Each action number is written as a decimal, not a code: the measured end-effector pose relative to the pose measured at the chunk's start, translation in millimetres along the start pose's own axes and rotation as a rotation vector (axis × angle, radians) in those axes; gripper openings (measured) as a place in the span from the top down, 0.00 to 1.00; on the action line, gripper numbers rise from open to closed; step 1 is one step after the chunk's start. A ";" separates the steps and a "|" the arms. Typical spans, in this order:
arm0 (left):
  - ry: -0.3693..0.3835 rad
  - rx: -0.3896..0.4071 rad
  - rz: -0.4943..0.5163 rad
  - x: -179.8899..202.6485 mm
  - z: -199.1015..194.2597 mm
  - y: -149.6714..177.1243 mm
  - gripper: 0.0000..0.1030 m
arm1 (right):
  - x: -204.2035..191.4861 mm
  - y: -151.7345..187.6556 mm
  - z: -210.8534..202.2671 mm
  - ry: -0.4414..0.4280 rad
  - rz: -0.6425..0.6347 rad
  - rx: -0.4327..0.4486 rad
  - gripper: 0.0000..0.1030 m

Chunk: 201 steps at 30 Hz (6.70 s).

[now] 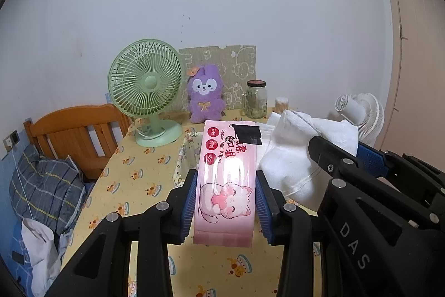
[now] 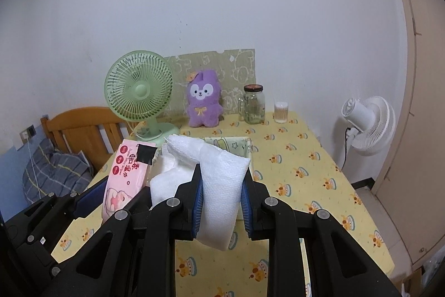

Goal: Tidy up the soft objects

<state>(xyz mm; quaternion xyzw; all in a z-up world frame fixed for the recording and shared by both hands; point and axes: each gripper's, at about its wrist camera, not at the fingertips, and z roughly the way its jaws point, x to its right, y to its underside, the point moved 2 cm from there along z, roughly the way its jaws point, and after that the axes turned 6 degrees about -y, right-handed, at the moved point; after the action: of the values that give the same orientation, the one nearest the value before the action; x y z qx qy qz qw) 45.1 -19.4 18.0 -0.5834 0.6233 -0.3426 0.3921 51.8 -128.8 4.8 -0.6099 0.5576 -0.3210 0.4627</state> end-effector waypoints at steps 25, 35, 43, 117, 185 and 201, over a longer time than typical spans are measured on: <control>0.011 -0.028 -0.003 1.4 57.0 -27.1 0.61 | 8.4 -25.0 56.7 0.013 0.004 -0.024 0.74; 0.011 -0.054 -0.002 -2.4 92.6 -35.8 0.61 | 10.9 -31.6 91.2 0.020 0.007 -0.045 0.74; 0.015 -0.070 0.004 -2.0 121.2 -40.7 0.61 | 16.1 -37.6 120.4 0.034 0.010 -0.062 0.74; -0.018 -0.131 -0.009 -8.1 124.4 -19.1 0.08 | 15.2 -15.9 143.9 -0.030 0.013 -0.153 0.03; -0.070 0.135 -0.117 -50.5 -67.6 -4.6 0.00 | 22.1 -7.3 -78.4 0.061 -0.024 0.137 0.00; -0.068 0.136 -0.114 -46.6 -67.4 -4.9 0.00 | 24.7 -6.1 -77.9 0.059 -0.004 0.136 0.00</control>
<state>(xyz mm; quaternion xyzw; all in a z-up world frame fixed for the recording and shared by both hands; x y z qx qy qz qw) -12.0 24.6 57.3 -0.6014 0.5507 -0.3856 0.4316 -12.3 -169.3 35.8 -0.5684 0.5465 -0.3770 0.4859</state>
